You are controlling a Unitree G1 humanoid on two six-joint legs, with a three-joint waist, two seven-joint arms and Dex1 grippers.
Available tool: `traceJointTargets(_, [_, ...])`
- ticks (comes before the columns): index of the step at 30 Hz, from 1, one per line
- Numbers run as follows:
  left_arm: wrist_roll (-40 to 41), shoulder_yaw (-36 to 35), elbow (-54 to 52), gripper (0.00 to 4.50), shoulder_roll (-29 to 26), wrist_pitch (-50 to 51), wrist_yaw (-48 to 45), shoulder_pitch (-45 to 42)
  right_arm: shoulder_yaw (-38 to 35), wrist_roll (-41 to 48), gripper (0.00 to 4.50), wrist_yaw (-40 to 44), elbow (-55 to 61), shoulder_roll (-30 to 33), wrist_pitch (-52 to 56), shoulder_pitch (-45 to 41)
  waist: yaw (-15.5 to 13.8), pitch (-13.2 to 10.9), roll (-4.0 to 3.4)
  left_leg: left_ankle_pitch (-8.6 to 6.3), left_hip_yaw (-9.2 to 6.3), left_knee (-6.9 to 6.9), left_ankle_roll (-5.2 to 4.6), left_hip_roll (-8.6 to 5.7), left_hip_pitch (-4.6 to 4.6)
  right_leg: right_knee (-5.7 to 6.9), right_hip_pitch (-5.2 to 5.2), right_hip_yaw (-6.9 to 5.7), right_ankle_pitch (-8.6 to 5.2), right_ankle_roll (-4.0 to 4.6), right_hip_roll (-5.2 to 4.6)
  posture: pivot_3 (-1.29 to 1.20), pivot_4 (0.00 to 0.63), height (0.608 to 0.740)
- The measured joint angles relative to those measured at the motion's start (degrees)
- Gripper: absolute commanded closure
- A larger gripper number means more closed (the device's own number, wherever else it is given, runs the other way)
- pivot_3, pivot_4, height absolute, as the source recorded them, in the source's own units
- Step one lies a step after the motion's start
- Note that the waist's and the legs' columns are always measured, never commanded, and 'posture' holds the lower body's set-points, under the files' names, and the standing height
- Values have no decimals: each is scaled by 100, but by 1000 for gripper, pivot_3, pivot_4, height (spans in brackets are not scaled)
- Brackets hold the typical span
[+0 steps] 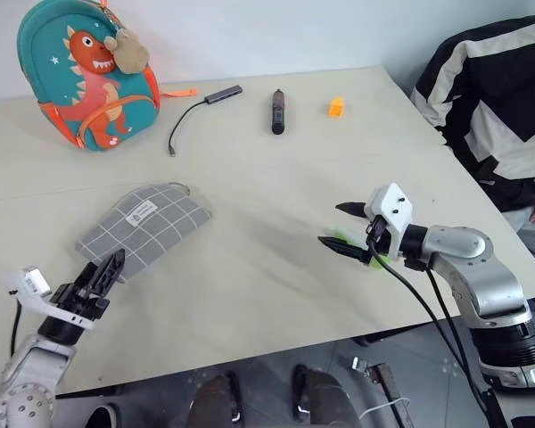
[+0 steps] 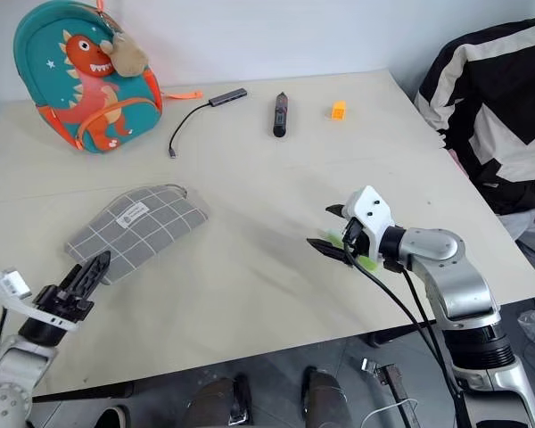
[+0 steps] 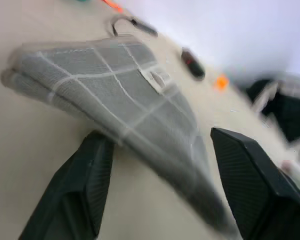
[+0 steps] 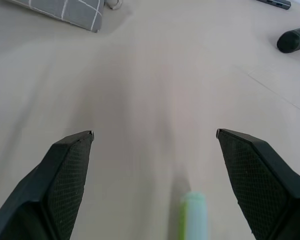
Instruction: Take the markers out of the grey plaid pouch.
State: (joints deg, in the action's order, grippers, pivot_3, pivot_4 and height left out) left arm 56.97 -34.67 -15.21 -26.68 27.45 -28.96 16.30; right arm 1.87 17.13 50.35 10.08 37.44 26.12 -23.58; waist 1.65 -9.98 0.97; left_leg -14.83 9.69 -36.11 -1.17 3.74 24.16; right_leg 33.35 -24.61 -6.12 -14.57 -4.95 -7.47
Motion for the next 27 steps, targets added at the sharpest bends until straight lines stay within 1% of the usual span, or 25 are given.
traceJointTargets(2, [-397,10,-204,1307,-236,-120,-316,520,-37,4,363,52,0,79,-10,96,0,0,0,-6,4,5,2,0,0,-11,-3,1,-4,6,-1,0,150,740])
traceJointTargets(3, [-557,22,-239,1307,-303,-191,-404,636,-55,5,363,66,0,96,-11,121,0,-1,-1,-6,4,5,2,0,0,-13,-5,1,-7,12,-1,0,150,740])
traceJointTargets(5, [-612,-102,-254,1307,-331,-232,-545,840,-84,35,363,109,0,117,-8,164,1,-1,-1,-7,4,6,2,9,1,-26,-2,1,-39,70,2,0,150,740])
traceJointTargets(8, [-860,-399,-148,1307,-481,-554,-887,1083,-300,206,363,129,0,136,1,182,0,-1,-1,-7,4,7,2,12,2,-40,-2,0,-37,70,5,0,150,740])
traceJointTargets(11, [-1233,-841,318,1307,-631,-973,-950,1053,-672,268,363,141,-141,240,-152,229,-4,-2,-5,-10,4,14,-1,12,1,-64,-7,-2,-35,67,6,0,150,740])
traceJointTargets(13, [-1427,-999,515,1307,-631,-1149,-858,983,-972,343,363,146,-445,261,-303,263,-4,-2,-4,-17,6,17,-9,11,2,-82,-1,-3,-31,62,6,0,150,740])
traceJointTargets(17, [-1761,-994,659,1307,-636,-1263,-772,920,-1292,410,363,200,-1045,262,-743,261,-1,1,0,-34,32,17,-15,6,1,-71,6,5,-29,60,-3,0,150,740])
traceJointTargets(19, [-1771,-997,714,1307,-637,-1265,-872,922,-1404,353,363,178,-1417,308,-1008,254,4,2,3,-42,41,10,-9,6,-2,-51,2,-7,-14,31,-6,0,150,740])
traceJointTargets(20, [-1779,-1001,732,1307,-642,-1277,-917,921,-1451,302,363,124,-1615,340,-1119,244,8,3,4,-43,43,6,-8,7,-4,-46,1,-12,2,4,-6,0,150,740])
traceJointTargets(23, [-1809,-1064,914,1307,-707,-1350,-1019,920,-1572,63,363,-94,-2256,459,-1490,189,16,3,3,-43,46,2,-8,10,-8,-43,-1,-12,2,4,-5,0,150,740])
traceJointTargets(27, [-1845,-1198,943,1307,-706,-1439,-1059,928,-1791,-301,363,-776,-3178,589,-1734,-53,43,1,-1,-39,46,-3,-7,13,-10,-46,0,-3,-6,26,-6,0,150,740])
